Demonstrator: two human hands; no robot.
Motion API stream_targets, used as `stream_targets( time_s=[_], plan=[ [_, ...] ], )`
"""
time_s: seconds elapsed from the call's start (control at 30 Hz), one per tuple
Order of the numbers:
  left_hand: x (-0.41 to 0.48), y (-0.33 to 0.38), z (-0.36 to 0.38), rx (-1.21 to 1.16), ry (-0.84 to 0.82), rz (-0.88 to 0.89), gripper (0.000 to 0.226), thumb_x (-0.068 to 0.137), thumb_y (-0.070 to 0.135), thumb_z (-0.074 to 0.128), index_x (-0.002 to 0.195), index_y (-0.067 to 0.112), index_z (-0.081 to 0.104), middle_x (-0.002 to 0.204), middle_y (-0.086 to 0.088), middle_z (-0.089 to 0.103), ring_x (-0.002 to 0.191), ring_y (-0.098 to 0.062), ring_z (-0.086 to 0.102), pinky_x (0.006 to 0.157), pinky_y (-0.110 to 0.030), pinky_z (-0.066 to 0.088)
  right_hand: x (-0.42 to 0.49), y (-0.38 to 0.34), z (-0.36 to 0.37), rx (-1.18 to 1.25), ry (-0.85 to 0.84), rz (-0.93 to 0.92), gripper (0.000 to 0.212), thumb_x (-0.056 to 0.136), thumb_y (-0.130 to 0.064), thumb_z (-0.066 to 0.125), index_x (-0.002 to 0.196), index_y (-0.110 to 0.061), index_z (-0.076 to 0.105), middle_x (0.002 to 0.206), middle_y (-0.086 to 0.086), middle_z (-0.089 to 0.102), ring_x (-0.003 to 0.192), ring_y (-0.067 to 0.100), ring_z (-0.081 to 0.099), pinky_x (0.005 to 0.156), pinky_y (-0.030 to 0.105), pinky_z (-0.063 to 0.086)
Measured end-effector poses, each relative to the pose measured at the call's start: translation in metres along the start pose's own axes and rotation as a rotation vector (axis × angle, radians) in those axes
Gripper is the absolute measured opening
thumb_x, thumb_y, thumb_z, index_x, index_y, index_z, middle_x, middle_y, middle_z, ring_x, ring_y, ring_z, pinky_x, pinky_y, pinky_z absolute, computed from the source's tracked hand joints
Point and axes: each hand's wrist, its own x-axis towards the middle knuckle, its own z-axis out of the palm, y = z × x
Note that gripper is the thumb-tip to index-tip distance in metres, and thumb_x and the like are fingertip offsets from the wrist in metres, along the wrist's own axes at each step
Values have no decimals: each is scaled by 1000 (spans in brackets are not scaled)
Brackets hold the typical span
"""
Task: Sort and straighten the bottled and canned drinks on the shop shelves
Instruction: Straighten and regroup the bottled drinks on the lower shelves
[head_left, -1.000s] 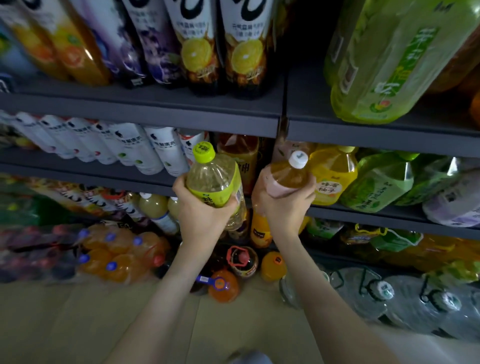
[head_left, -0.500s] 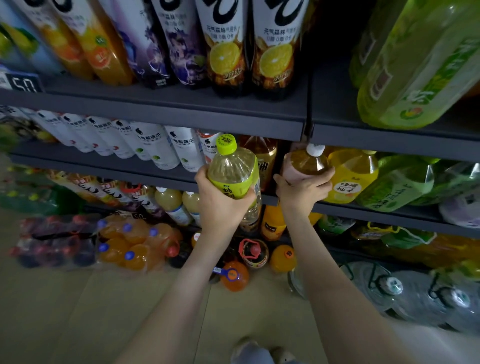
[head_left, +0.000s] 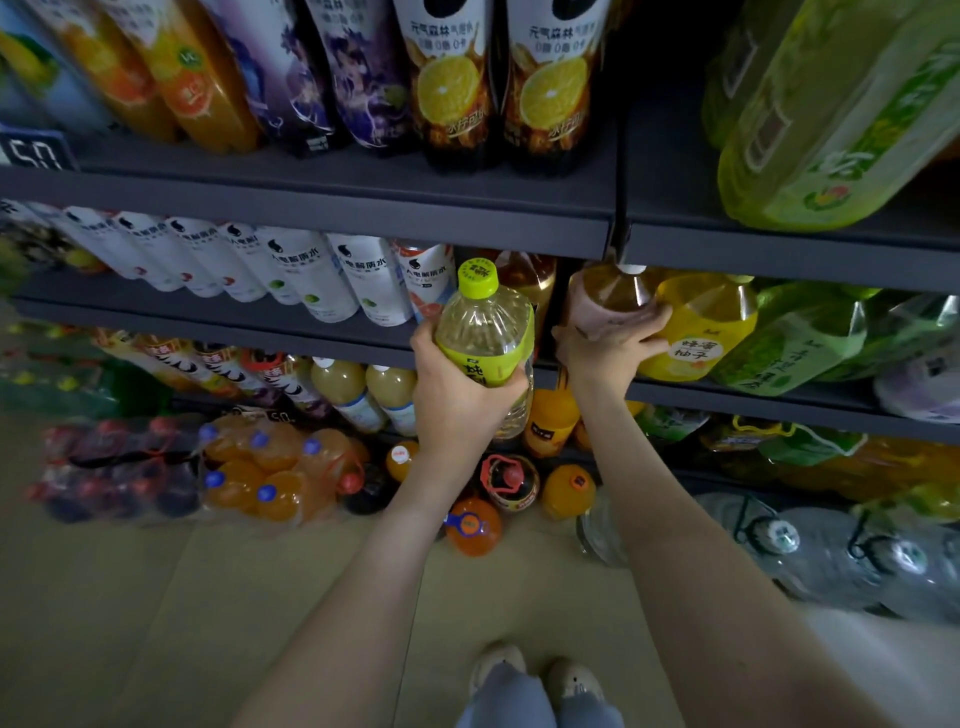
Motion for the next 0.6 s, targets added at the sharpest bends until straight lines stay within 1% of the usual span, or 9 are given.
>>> stream_targets(
  time_s=[0.1,0.17,0.23,0.3,0.37,0.47,0.53,0.57,0.6],
  plan=[
    [-8,9,-4,-2,-39,-17,92,61,32,84,133,17,30,118,7,47,111,-17,53,80,-22,39,-23,-5,-19,65,-49,-71,110,73,-10,80,150,-16,2,138,15,24,101,18,36,81,28,44],
    [-16,18,-10,-5,-63,-11,90,60,31,85,132,16,31,112,9,45,108,-17,54,80,-24,42,-40,-12,-39,134,-137,-99,84,82,-16,73,146,-16,18,136,10,39,110,17,44,84,25,43],
    [-27,29,-16,-16,-102,-12,89,59,32,85,129,17,32,111,8,47,106,-19,56,81,-27,45,-58,-14,-63,150,-370,-78,50,91,-25,63,135,-17,41,124,1,57,114,16,55,93,30,48],
    [-40,46,-26,-28,-166,-44,87,60,33,85,128,18,32,110,7,50,105,-19,57,81,-26,45,-74,-12,-92,147,-575,-109,34,96,-22,56,129,-17,52,122,-1,61,116,14,56,101,38,46],
    [-52,65,-35,-37,-242,-83,85,61,33,85,127,21,32,109,9,50,104,-17,57,80,-24,43,-85,-14,-125,166,-690,-114,41,95,-11,56,134,-20,50,128,-4,58,120,14,54,103,40,45],
    [-70,100,-47,-21,-332,-45,87,61,35,84,128,19,31,111,6,53,106,-19,58,79,-24,43,-102,-25,-166,58,-825,-136,82,81,-5,71,145,-32,27,138,-8,45,125,5,47,104,33,44],
    [-86,126,-50,8,-387,1,89,61,35,84,129,17,31,117,1,56,108,-20,58,79,-24,42,-118,-40,-181,-36,-722,-191,108,66,-25,85,147,-28,13,142,-5,35,132,5,38,106,33,42],
    [-95,140,-51,16,-410,26,88,61,35,84,130,17,31,119,0,56,109,-20,58,79,-23,42,-124,-46,-189,-53,-632,-218,116,62,-36,86,148,-22,9,144,-1,30,135,10,35,107,36,41],
    [-105,153,-51,16,-432,54,88,61,35,84,129,18,31,120,0,56,110,-19,57,79,-22,42,-128,-51,-199,-51,-551,-235,117,62,-39,86,147,-17,10,144,2,29,135,14,35,106,38,41]
  ],
)
